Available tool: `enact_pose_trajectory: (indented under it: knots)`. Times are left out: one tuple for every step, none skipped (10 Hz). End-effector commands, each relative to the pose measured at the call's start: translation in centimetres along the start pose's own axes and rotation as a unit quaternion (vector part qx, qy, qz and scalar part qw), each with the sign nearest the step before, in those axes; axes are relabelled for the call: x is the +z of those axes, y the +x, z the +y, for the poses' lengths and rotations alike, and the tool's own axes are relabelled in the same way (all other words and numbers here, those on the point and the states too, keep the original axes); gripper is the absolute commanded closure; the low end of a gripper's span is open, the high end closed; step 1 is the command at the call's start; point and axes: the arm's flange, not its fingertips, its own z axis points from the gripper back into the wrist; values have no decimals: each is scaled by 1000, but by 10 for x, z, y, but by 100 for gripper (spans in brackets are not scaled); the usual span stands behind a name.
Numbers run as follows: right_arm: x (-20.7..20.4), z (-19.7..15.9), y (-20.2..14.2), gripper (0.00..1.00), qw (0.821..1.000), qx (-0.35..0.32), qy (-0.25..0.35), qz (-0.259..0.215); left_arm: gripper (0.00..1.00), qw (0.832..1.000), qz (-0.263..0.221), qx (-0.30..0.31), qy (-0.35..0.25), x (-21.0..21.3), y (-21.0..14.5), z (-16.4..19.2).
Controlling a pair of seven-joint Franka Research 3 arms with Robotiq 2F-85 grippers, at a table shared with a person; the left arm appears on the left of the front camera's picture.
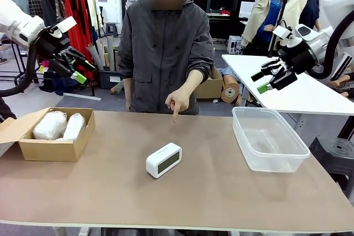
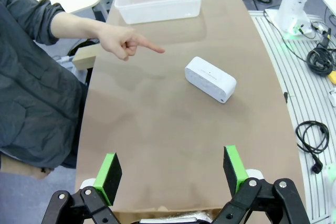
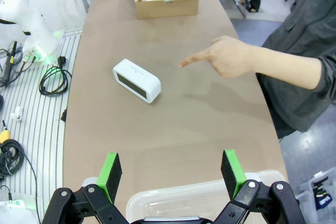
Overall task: Separate and place wrapped and unwrapped clocks.
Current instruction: Pick up the Digital clock indicated by the person.
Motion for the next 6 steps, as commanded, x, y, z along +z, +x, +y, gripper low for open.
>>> enact_pose_trajectory:
  knots:
    - [-7, 6, 6, 0, 1000, 13, 5, 9, 0, 1000, -5, 0, 3, 2, 2, 0]
    - [-14, 8, 17, 0, 999, 32, 16, 30, 0, 1000, -5, 0, 3, 2, 2, 0]
    - [-23, 13, 26, 0, 998, 47, 24, 44, 0, 1000, -5, 0, 3, 2, 2, 0]
    - [-35, 19, 33, 0, 996, 63, 31, 52, 0, 1000, -5, 0, 3, 2, 2, 0]
    - [-46, 21, 42, 0, 994, 81, 46, 61, 0, 1000, -5, 0, 3, 2, 2, 0]
    - [-61, 25, 49, 0, 991, 101, 57, 69, 0, 1000, -5, 0, 3, 2, 2, 0]
